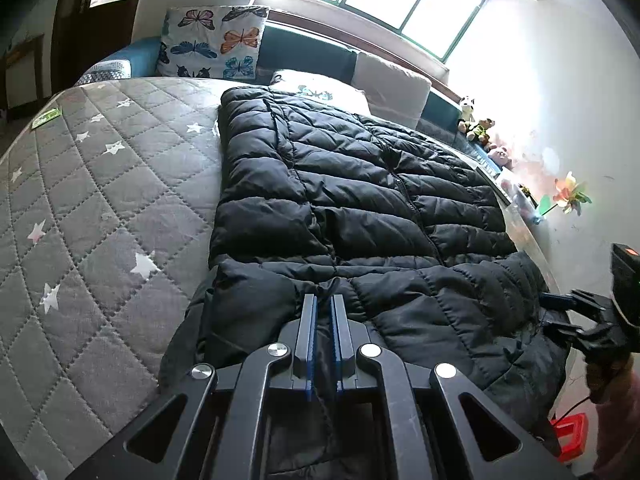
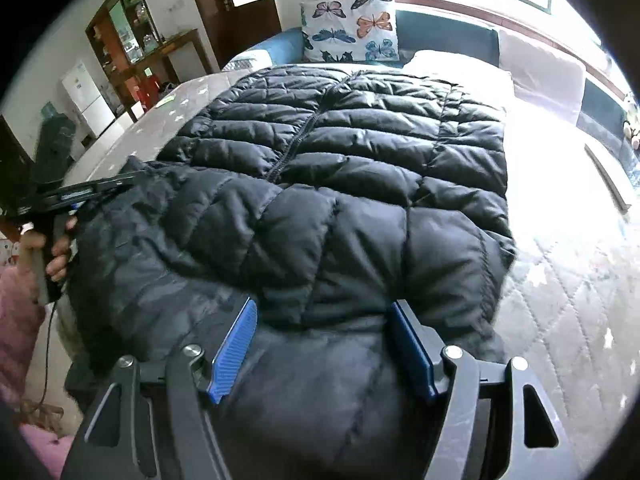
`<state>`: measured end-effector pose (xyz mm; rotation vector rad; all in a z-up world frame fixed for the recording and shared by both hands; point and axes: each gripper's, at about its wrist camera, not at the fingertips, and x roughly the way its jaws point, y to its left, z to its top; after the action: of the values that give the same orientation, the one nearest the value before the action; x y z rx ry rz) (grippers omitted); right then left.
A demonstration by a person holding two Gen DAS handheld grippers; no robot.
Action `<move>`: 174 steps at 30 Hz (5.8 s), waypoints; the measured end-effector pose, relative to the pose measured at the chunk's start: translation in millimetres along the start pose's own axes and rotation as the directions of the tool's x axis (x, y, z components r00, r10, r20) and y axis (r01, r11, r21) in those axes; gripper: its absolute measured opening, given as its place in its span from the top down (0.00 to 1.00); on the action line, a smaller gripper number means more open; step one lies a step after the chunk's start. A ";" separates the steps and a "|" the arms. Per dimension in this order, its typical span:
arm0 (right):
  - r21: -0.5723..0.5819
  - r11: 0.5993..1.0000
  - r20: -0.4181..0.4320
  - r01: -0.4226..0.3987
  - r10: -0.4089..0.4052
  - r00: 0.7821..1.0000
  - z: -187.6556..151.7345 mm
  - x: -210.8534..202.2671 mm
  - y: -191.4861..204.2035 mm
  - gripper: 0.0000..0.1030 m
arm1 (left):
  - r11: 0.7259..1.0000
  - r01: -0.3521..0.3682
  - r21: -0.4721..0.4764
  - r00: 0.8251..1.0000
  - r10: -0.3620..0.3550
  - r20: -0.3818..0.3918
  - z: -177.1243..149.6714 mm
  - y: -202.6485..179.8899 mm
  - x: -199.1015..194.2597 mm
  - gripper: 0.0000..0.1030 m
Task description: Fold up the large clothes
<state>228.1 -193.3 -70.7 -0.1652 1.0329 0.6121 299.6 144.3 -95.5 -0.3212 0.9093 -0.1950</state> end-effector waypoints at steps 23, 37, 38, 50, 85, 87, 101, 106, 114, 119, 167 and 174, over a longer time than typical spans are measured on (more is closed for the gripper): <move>-0.063 0.998 -0.005 0.026 -0.027 1.000 4.7 -35.4 7.1 0.27 | 0.983 -0.109 0.146 0.994 0.111 -0.001 6.1 -40.4 -46.6 0.89; -0.072 0.997 -0.146 -0.001 -0.010 0.989 14.2 18.7 -2.7 0.27 | 0.994 -0.029 0.106 0.992 0.042 -0.121 7.1 -21.4 -44.4 0.89; -0.071 0.997 -0.148 -0.008 -0.003 0.989 19.1 11.4 -5.4 0.27 | 0.993 -0.034 0.109 0.991 0.047 -0.123 13.8 -22.1 -48.4 0.89; 0.111 0.993 -0.095 -0.044 0.055 0.994 129.9 -42.8 -96.2 0.27 | 0.981 -0.169 0.097 0.974 0.181 -0.137 170.7 18.5 -58.1 0.35; 0.419 0.863 0.030 -0.282 0.297 0.954 185.6 141.4 -250.8 0.77 | 0.994 -0.085 -0.070 0.987 0.074 -0.142 257.0 96.5 172.1 0.83; 0.390 0.876 0.055 -0.284 0.286 0.957 189.4 125.8 -243.8 0.79 | 0.993 -0.086 -0.079 0.991 0.077 -0.112 259.6 88.7 159.3 0.87; 0.121 0.965 0.212 -0.235 0.206 0.955 158.0 -81.0 -134.1 0.82 | 0.999 0.042 -0.009 0.968 -0.038 0.247 216.7 6.0 -87.3 0.90; 0.043 0.979 0.254 -0.202 0.185 0.950 104.4 -133.0 -92.1 0.82 | 0.997 0.073 0.031 0.934 -0.080 0.347 137.4 -9.5 -175.2 0.90; -0.009 0.982 0.278 -0.188 0.183 0.943 11.8 -151.3 -49.8 0.81 | 0.995 0.087 0.043 0.908 -0.097 0.408 -9.7 -18.3 -239.3 0.90; -0.004 0.977 0.278 -0.212 0.205 0.939 -37.4 -133.9 -37.9 0.81 | 0.992 0.128 -0.010 0.908 -0.113 0.404 -87.1 -6.8 -240.7 0.90; 0.024 0.977 0.034 -0.213 0.212 0.977 65.3 -86.8 40.8 0.47 | 0.998 0.051 0.029 0.961 -0.057 0.270 -71.0 -16.0 -271.8 0.85; 0.090 0.984 -0.107 -0.157 0.166 0.980 116.6 -4.4 62.2 0.47 | 0.988 0.131 0.076 0.985 -0.138 0.100 20.2 -54.9 -210.1 0.85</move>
<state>280.2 -96.4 2.7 -0.0455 1.1875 0.7129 187.7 159.8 91.0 -0.3256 0.7756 -0.3308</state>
